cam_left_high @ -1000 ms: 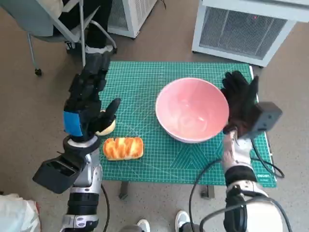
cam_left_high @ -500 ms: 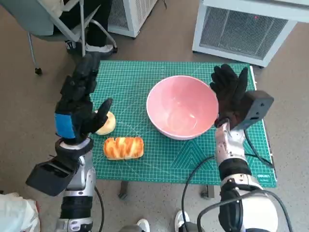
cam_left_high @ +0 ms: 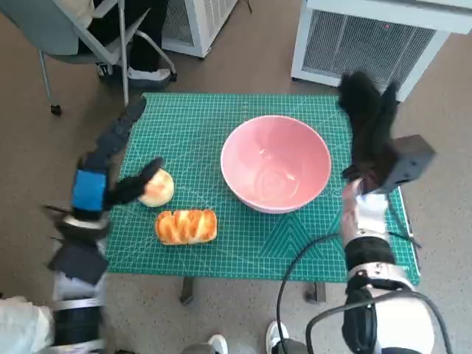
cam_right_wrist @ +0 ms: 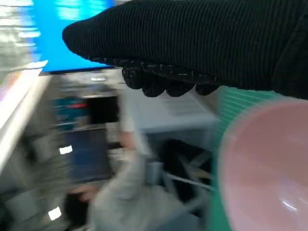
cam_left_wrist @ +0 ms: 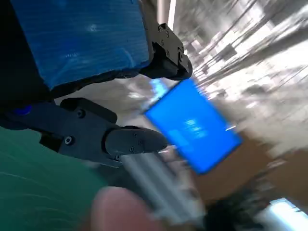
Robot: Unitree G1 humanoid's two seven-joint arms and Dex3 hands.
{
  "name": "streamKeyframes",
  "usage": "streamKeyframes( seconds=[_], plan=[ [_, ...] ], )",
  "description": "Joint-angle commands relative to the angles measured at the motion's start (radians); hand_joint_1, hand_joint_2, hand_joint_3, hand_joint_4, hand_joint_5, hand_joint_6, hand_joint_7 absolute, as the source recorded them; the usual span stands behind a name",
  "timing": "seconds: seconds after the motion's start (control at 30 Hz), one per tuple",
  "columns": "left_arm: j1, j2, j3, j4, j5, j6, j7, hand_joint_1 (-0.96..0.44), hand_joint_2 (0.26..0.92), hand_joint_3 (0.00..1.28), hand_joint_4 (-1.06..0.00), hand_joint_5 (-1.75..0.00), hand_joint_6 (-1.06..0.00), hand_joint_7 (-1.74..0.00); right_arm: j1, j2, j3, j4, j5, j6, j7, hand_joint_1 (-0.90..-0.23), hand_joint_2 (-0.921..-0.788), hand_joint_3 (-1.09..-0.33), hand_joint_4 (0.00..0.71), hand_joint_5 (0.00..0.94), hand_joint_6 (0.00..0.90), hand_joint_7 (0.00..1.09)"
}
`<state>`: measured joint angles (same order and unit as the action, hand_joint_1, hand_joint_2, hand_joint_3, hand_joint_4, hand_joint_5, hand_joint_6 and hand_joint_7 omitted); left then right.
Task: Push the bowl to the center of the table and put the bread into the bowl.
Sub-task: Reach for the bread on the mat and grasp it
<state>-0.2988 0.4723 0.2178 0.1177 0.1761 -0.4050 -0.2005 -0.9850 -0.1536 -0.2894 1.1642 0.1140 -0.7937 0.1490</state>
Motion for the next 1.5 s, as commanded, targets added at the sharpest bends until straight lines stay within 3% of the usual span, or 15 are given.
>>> streamKeyframes(
  seconds=[0.03, 0.2, 0.43, 0.63, 0.87, 1.5],
  plan=[
    [0.007, 0.111, -0.001, -0.022, 0.023, 0.054, -0.064, -0.42, 0.921, 0.25, -0.25, 0.00, -0.39, -0.03, 0.051, -0.005, 0.032, -0.101, 0.020, -0.118, 0.110, -0.592, -0.921, -0.901, 0.255, 0.011, 0.083, 0.52],
    [0.007, 0.186, -0.013, -0.008, 0.023, 0.067, -0.113, -0.42, 0.921, 0.20, -0.24, 0.00, -0.40, -0.03, 0.111, -0.010, 0.067, -0.264, 0.073, -0.213, 0.215, -0.620, -0.921, -0.846, 0.276, 0.016, 0.074, 0.55],
    [0.034, 0.221, -0.033, -0.025, 0.022, 0.073, -0.149, -0.42, 0.921, 0.17, -0.23, 0.00, -0.41, -0.03, 0.176, -0.019, 0.100, -0.422, 0.151, -0.232, 0.303, -0.617, -0.921, -0.792, 0.299, 0.017, 0.069, 0.62],
    [0.097, 0.219, -0.060, -0.104, 0.012, 0.087, -0.189, -0.41, 0.921, 0.13, -0.23, 0.00, -0.42, -0.03, 0.235, -0.020, 0.121, -0.522, 0.143, -0.200, 0.300, -0.624, -0.921, -0.759, 0.302, 0.014, 0.056, 0.66],
    [0.169, 0.227, -0.102, -0.224, 0.061, 0.118, -0.217, -0.41, 0.921, 0.10, -0.24, 0.00, -0.44, -0.03, 0.281, -0.030, 0.133, -0.589, 0.097, -0.171, 0.272, -0.628, -0.921, -0.753, 0.306, 0.012, 0.039, 0.71],
    [0.257, 0.187, -0.247, -0.421, 0.332, 0.332, -0.230, -0.49, 0.911, 0.01, -0.24, 0.00, -0.41, 0.00, 0.316, -0.030, 0.151, -0.637, 0.093, -0.127, 0.242, -0.609, -0.921, -0.767, 0.298, 0.005, -0.001, 0.71]
  ],
)
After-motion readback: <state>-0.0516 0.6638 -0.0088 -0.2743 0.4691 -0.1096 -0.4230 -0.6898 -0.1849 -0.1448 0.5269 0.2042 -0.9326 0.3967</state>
